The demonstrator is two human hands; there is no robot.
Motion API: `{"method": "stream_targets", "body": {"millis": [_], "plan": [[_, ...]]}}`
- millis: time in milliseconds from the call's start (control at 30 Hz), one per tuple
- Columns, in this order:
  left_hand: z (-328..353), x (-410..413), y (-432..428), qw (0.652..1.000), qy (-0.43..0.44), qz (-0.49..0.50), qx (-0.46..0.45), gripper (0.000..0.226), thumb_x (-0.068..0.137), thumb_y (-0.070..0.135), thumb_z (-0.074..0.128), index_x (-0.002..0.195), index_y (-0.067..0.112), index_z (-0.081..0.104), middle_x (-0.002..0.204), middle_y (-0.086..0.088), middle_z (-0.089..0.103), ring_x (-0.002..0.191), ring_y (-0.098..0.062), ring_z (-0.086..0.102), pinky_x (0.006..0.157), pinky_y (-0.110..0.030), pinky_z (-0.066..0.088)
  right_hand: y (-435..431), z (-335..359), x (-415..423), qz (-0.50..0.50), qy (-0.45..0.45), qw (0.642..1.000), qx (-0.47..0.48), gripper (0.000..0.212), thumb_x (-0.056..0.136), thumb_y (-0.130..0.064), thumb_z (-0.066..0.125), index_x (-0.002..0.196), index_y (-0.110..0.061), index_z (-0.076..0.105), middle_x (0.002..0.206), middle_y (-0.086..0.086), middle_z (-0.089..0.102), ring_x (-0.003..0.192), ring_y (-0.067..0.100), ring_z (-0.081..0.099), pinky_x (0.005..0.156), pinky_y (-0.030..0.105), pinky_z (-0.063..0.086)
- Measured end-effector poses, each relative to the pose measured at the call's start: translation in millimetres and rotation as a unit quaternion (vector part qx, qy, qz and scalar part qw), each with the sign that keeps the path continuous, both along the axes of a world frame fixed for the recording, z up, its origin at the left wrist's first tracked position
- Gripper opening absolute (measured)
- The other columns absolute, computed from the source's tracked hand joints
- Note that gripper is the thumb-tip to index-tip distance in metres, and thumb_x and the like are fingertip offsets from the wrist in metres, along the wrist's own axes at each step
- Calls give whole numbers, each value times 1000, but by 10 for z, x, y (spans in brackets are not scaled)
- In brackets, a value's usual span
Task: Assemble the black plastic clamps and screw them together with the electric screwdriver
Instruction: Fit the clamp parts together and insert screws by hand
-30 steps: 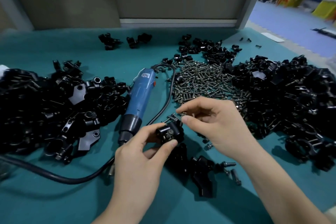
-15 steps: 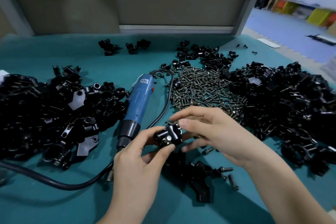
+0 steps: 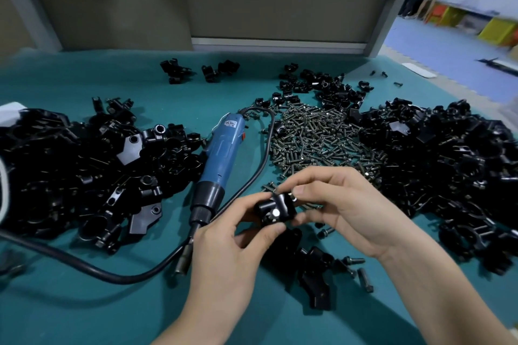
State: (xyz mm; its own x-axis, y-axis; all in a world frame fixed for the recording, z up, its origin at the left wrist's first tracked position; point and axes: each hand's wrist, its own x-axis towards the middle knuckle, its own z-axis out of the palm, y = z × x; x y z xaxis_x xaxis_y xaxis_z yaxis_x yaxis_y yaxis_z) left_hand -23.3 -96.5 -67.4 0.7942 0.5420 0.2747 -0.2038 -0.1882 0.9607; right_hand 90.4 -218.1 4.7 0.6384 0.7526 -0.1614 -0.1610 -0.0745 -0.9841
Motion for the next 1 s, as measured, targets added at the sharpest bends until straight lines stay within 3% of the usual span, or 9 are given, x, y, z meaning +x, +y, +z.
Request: {"method": "stream_targets", "body": {"millis": [267,500,600,667,867,1000], "plan": [[21,-16,-8,999,18,19,31,46,71,9,80,97,45,69,87,19,73,78,-3,71,69,-10,52,1,-68,8,6,33,999,32,13,73,-7,62,79,-2,72,73,10,64,64,11,57,59,17,50],[51,-20,-25,999,19,11,48,35,67,41,72,100,47,66,92,19,72,81,-7,70,72,-19,56,24,-96,-6,-11,63,996,63,19,65,-2,57,79,-7,70,75,3,63,65,6,56,57,16,45],[47,-14,-27,999,19,-8,29,38,65,42,73,103,45,67,93,15,73,83,-7,70,75,-19,55,37,-117,-9,-17,91,992,85,24,63,7,61,81,-9,67,77,4,59,64,8,53,56,17,45],[49,-12,-40,999,18,-23,14,41,65,40,74,105,43,68,93,11,72,74,-9,69,70,-22,57,48,-140,-14,-19,105,990,87,28,63,9,61,83,-10,65,78,4,56,64,8,51,57,17,44],[81,-14,-42,999,20,-26,35,36,69,32,74,102,45,67,87,15,70,60,-10,67,62,-25,58,6,-136,63,27,99,994,38,30,68,7,63,95,-7,63,87,7,56,70,11,52,64,20,46],[91,-20,-14,997,29,-19,70,32,70,43,68,101,47,65,85,18,69,59,-6,68,60,-22,56,41,73,319,22,-4,997,-74,35,76,-22,73,105,-6,65,97,8,65,79,14,62,73,22,54]]}}
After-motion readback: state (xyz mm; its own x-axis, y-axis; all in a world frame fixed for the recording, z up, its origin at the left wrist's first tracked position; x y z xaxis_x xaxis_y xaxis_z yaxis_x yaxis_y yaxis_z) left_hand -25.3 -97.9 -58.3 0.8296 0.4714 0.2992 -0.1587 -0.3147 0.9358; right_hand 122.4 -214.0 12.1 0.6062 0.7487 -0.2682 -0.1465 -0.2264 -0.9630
